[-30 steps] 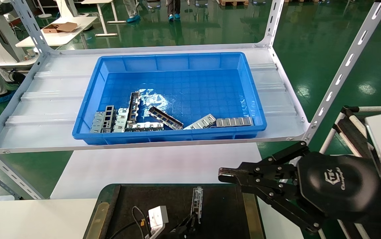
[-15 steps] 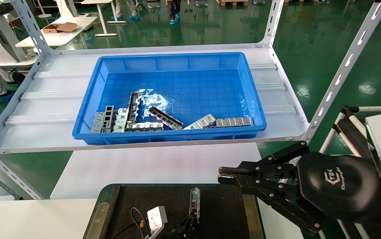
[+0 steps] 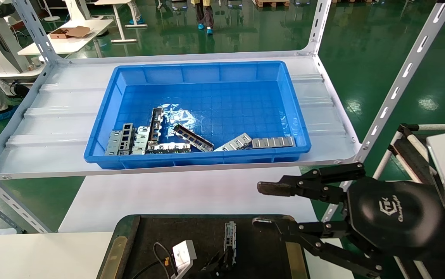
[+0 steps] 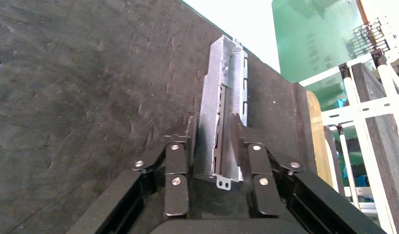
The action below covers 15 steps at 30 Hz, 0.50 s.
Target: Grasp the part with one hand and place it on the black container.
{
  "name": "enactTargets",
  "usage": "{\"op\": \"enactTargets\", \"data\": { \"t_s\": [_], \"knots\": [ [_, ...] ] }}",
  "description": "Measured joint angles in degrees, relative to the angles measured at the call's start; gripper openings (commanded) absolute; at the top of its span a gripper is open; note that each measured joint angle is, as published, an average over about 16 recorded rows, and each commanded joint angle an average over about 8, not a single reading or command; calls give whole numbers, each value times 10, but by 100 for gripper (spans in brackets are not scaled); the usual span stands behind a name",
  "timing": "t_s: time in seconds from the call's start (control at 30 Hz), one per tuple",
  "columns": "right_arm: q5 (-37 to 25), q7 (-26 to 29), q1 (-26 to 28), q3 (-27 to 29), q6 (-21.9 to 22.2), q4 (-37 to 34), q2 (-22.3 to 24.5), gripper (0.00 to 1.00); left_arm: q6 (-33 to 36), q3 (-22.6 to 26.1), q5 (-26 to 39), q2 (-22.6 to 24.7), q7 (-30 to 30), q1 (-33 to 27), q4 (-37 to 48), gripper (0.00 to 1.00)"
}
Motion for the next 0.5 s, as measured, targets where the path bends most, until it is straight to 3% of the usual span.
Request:
{"op": "enactTargets", "data": {
  "t_s": [0.5],
  "knots": [
    [0,0,0,0,0,0,0,100,34,16,23,-49,13,-2,-50,100]
  ]
}}
